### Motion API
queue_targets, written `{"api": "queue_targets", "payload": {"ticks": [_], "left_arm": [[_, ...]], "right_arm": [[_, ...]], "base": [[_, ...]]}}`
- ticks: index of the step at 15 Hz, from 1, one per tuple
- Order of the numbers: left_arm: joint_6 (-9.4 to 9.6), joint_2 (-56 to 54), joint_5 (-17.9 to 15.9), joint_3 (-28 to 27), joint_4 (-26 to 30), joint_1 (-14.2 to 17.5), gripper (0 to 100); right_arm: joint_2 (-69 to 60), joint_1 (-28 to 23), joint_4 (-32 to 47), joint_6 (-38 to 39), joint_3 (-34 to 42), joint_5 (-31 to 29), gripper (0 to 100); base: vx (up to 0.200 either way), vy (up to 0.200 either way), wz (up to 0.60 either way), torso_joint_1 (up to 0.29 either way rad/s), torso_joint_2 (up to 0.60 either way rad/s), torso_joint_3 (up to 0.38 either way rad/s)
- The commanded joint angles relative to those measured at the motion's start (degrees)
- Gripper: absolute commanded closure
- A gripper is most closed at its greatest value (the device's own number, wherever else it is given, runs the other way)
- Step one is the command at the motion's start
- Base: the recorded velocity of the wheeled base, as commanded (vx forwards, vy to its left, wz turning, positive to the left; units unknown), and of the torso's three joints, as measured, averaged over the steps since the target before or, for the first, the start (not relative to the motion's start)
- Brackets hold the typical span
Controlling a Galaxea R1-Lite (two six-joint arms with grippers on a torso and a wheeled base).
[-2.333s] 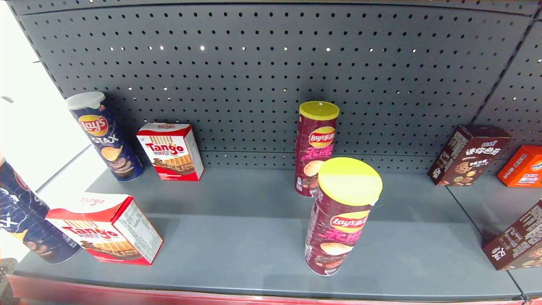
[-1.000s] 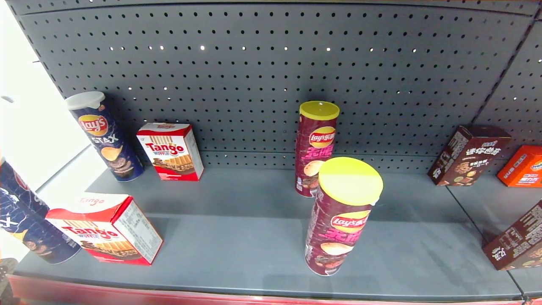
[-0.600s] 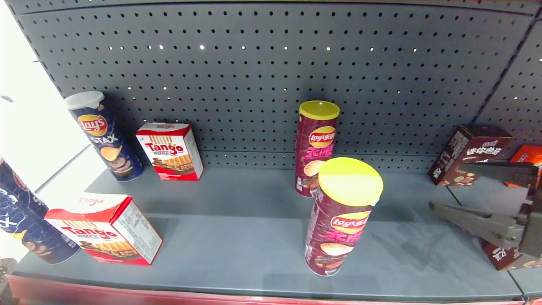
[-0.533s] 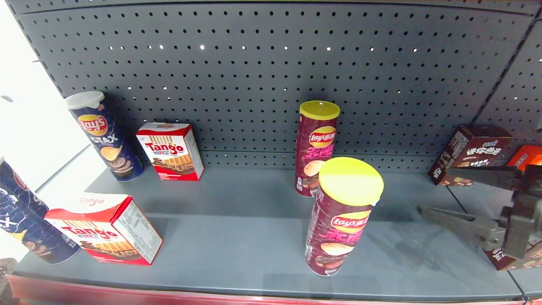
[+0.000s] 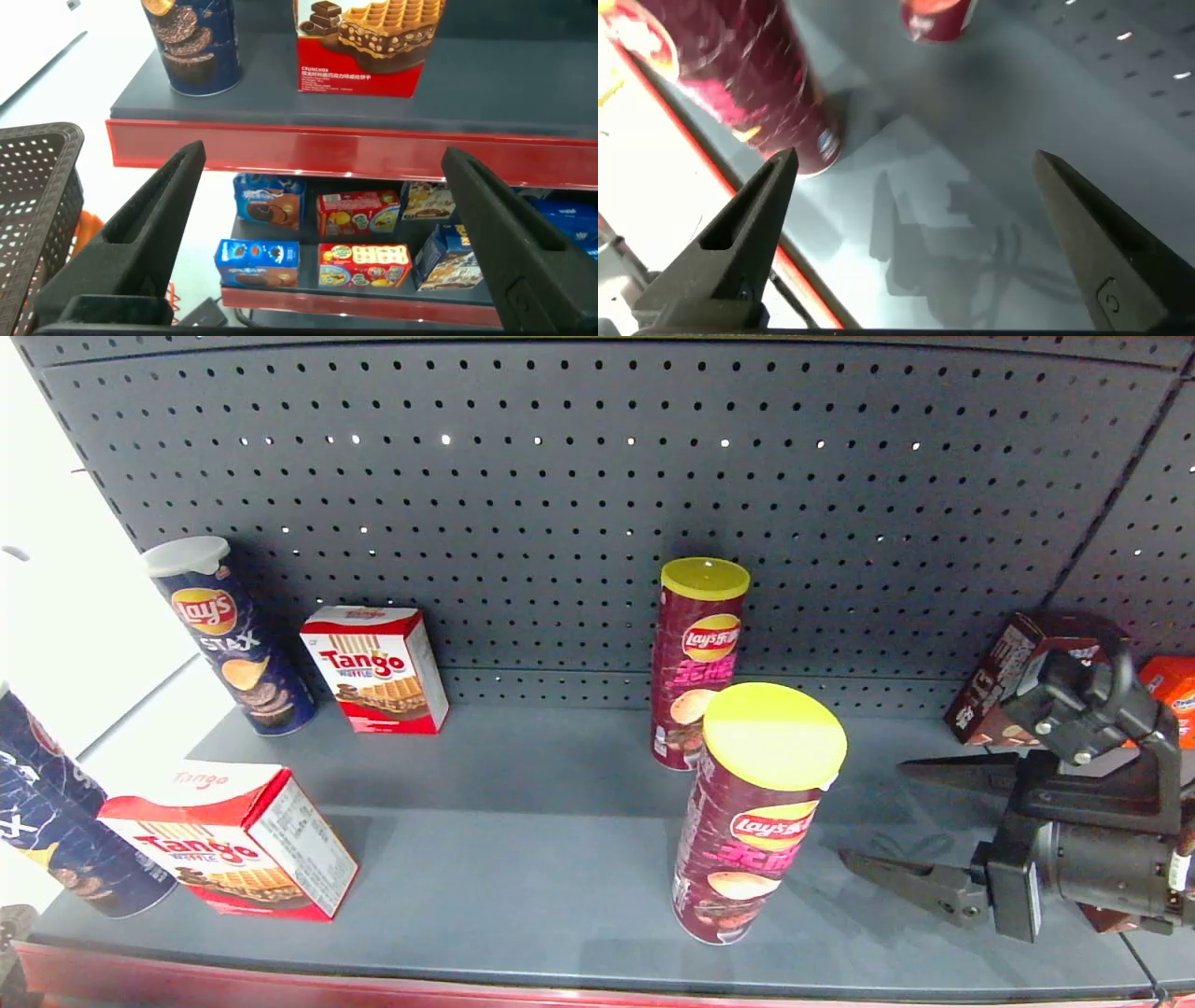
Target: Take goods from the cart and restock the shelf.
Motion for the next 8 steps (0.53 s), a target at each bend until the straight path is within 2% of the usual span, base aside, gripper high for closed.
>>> {"api": "queue_targets", "payload": {"ticks": [1, 8], "left_arm": [[0.0, 0.19, -0.01, 0.02, -0.01, 0.0, 0], [0.0, 0.19, 0.08, 0.02, -0.01, 0.0, 0]], "right_arm": [[1.57, 0.77, -0.04, -0.02, 0.61, 0.0, 0], [6.23, 2.53, -1.27, -0.02, 0.08, -1.15, 0]], "base": [[0.0, 0.0, 0.0, 0.0, 0.0, 0.0], [0.0, 0.0, 0.0, 0.0, 0.0, 0.0]]}}
